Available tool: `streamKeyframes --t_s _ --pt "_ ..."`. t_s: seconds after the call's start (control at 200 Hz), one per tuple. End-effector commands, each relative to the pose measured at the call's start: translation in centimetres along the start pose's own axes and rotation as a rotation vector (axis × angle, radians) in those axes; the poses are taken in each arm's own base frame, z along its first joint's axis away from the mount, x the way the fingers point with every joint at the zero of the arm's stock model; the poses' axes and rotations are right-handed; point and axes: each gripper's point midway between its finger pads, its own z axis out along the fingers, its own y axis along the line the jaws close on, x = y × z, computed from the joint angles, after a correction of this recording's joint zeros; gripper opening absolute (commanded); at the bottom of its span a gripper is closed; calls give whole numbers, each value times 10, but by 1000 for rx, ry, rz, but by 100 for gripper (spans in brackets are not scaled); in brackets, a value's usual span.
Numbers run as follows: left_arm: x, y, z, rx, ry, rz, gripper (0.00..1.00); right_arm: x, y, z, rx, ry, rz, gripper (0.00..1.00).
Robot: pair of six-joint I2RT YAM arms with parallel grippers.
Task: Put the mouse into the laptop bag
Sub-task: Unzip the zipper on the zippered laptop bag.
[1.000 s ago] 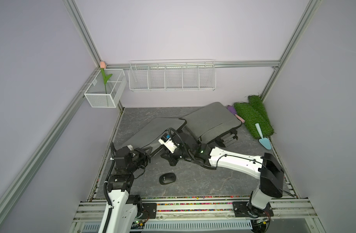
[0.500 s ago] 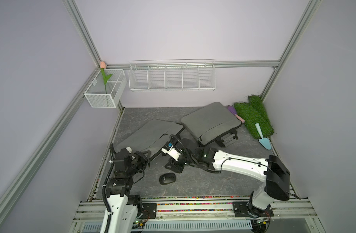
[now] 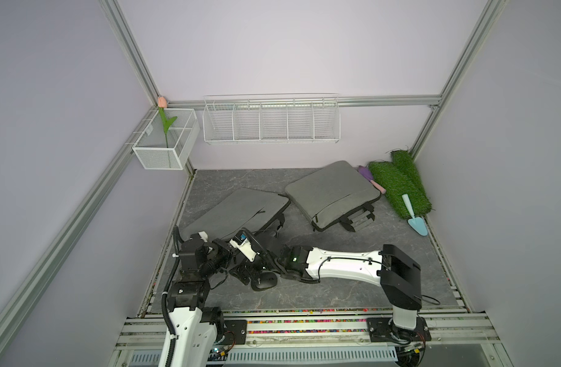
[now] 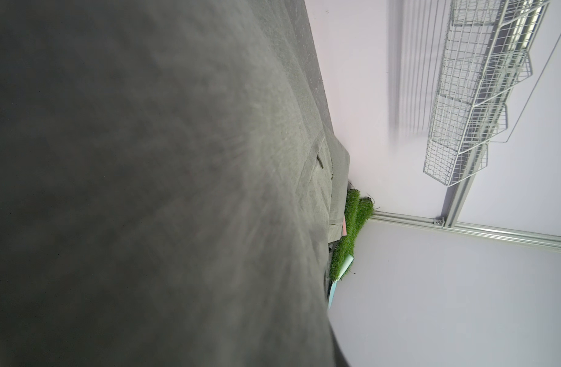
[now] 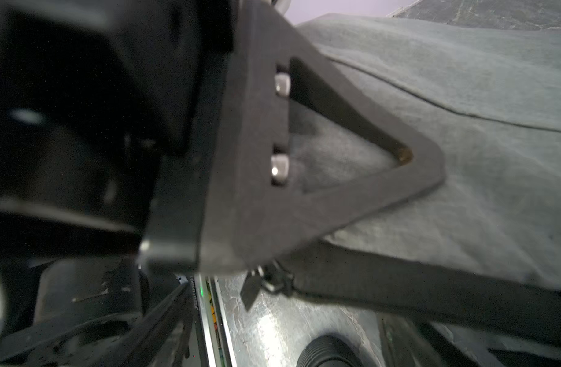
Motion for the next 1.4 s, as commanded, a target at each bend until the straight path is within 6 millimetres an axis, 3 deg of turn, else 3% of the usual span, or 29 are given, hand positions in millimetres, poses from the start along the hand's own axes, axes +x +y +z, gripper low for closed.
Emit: streamKeyframes --t_s 0.0,0.04,0.12,0.17,0.59,0.725,0.845,0.99,1.135,1.19,1.265,1.345,1.4 --pt "-7 -29 -5 112 -33 70 0 -23 -2 3 17 -69 22 99" --pt "-7 -28 -6 111 -33 72 0 -24 -4 4 9 -73 35 87" --pt "-7 -27 -6 107 -37 75 0 -27 -7 4 0 -87 60 49" --pt "-7 -26 -6 103 -38 77 0 -29 -6 3 -7 -94 65 38" --pt "-13 -16 -1 73 -68 77 0 -40 12 -15 -90 -123 62 30" --pt "-16 -13 -1 57 -87 83 0 -40 13 -23 -96 -127 69 13" --pt "-23 -13 -1 47 -123 131 0 -32 7 -32 -83 -123 85 12" --pt "-29 -12 -1 29 -152 159 0 -20 -15 -51 -45 -134 114 12" --pt "-27 -14 -2 58 -150 157 0 -12 -33 -56 -43 -126 150 12" --pt "-26 -15 -3 58 -153 160 0 -12 -32 -57 -66 -132 142 13" --pt "-25 -15 -5 53 -150 159 0 -14 -19 -58 -85 -127 70 23" --pt "-25 -7 -10 -8 -154 146 0 -12 -7 -57 -34 -98 -31 49" --pt "-27 3 -17 -86 -168 133 0 -12 0 -56 -1 -83 -70 60"
